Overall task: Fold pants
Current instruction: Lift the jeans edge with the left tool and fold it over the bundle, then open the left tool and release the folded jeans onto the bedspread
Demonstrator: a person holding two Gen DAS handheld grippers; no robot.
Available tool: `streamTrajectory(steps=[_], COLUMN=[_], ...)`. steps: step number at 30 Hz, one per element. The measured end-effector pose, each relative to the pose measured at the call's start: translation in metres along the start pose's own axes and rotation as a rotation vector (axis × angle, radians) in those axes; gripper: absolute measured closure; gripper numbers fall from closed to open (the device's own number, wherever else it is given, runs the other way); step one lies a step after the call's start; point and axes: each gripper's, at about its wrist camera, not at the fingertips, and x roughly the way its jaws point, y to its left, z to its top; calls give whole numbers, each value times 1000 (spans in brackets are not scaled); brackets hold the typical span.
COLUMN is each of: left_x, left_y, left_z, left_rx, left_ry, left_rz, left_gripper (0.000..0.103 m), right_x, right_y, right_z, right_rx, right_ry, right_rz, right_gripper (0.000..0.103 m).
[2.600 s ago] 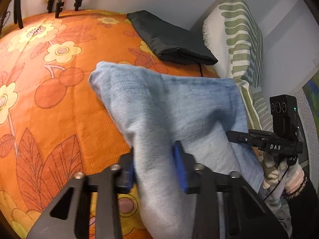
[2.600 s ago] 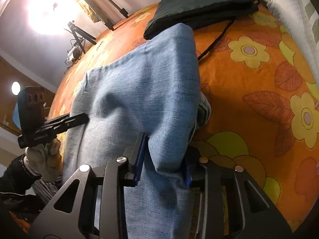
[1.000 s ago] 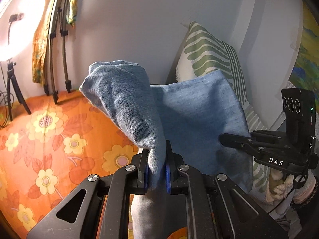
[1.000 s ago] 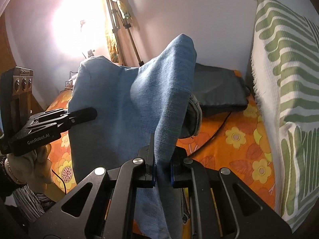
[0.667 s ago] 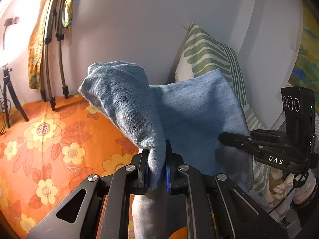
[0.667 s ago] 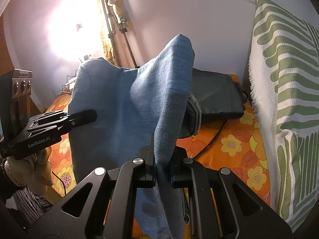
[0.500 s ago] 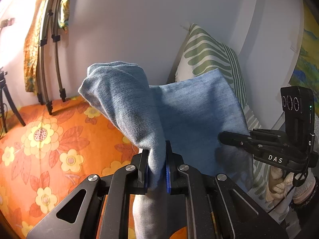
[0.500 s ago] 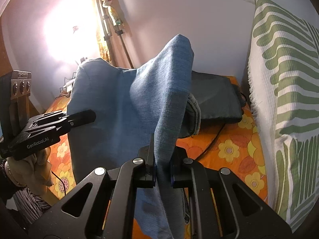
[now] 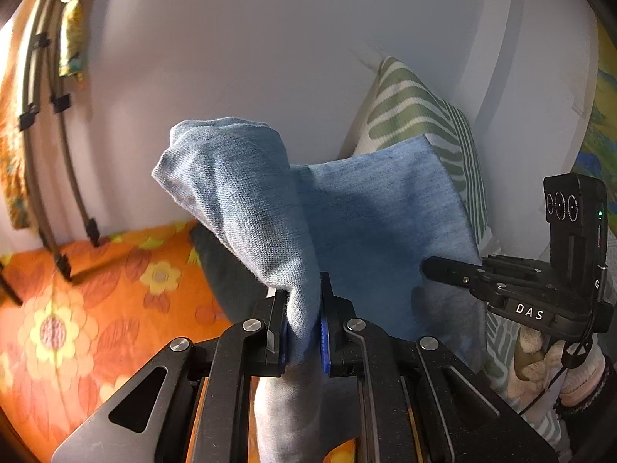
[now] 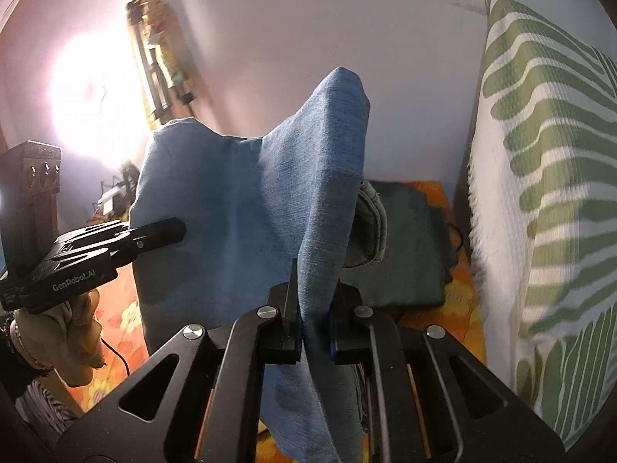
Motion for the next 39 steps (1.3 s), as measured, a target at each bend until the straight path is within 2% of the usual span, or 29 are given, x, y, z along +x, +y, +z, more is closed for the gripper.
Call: streamTrajectory(steps=[7,13,18,24,27,28,30,35,39], left_x=[40,82,115,146,156,160,163,160,147], left_y=[7,18,37,59,64,64,63,65,65], left_z=[29,42,41,34,34,34,35,38,42], left_rx=[-3,-8,-54,-92,-90,-88,-84,-52,-36], left_ry=[-8,21,53,83,101,108,113,91,70], left_rz=[-5,3,9,50,74,81,110,188,213], left_gripper=[93,93,93,93,92,91,87,86,86], right_x=[33,68,104,147,162,166,172,172,159], right_y=[-34,-62,-85,-104,-112,-116,-119,-120,-122], right_z=[38,57,60,54,51,50,49,52,55], right_rx=[4,22,57,43,34,35,37,20,39], right_ry=[-5,15,56,124,147,146,150,131,108], right_rz=[-32,-53,-42,-85,-131,-152,-192,-319,-318], right_gripper=[93,93,93,93,92,89,86,81,81])
